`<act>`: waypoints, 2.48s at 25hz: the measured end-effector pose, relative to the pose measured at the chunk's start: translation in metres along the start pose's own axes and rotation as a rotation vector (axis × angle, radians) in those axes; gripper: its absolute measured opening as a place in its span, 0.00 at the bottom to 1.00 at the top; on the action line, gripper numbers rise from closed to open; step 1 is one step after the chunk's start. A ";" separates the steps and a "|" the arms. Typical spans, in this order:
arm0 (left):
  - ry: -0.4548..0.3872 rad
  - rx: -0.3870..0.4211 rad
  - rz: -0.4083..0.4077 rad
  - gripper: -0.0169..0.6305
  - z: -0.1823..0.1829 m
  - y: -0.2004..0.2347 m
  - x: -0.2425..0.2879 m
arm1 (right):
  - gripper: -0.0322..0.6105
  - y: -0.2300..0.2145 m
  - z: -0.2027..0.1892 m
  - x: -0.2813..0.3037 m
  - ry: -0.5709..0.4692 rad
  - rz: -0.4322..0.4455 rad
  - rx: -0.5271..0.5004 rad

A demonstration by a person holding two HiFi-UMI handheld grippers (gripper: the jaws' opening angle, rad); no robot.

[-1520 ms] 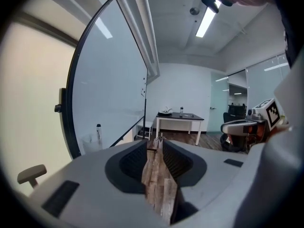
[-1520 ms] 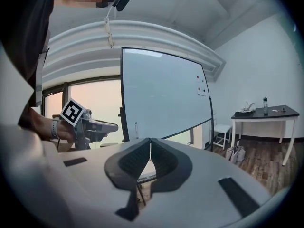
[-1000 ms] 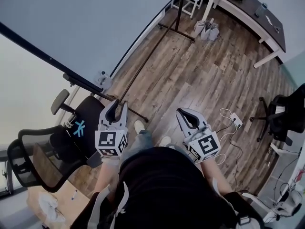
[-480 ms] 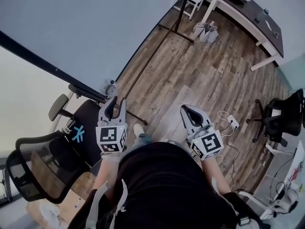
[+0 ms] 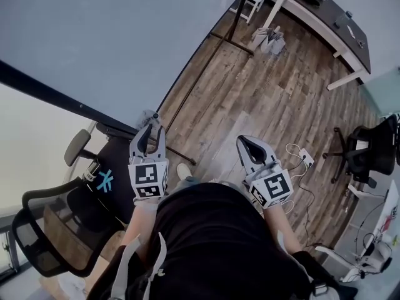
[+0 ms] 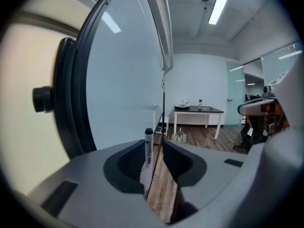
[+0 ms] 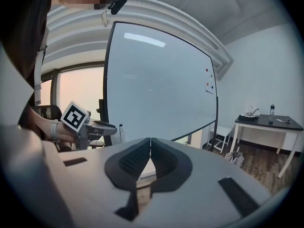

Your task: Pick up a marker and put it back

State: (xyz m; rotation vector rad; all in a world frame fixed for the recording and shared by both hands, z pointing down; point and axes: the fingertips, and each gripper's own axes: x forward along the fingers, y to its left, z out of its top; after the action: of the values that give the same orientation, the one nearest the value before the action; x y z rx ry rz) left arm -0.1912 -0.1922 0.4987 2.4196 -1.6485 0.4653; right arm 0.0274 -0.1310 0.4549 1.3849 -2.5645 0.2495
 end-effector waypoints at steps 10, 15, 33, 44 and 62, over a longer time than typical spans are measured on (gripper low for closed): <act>0.018 0.052 -0.045 0.19 -0.003 0.011 0.022 | 0.08 0.005 -0.002 0.013 0.009 -0.048 0.011; 0.027 0.069 -0.065 0.19 -0.001 0.009 0.029 | 0.08 0.005 -0.002 0.014 0.013 -0.062 0.019; 0.042 0.082 -0.063 0.14 0.000 0.007 0.029 | 0.08 0.000 -0.005 0.010 0.015 -0.065 0.026; -0.015 0.148 -0.007 0.14 0.035 -0.001 0.017 | 0.08 -0.010 0.005 -0.005 -0.014 -0.049 0.028; -0.167 0.279 0.011 0.14 0.111 -0.061 0.003 | 0.08 -0.045 0.018 -0.057 -0.060 -0.079 0.027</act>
State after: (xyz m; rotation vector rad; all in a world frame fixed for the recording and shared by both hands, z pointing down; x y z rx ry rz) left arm -0.1162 -0.2080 0.3973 2.7170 -1.7680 0.5406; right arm 0.0933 -0.1142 0.4246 1.5218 -2.5567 0.2340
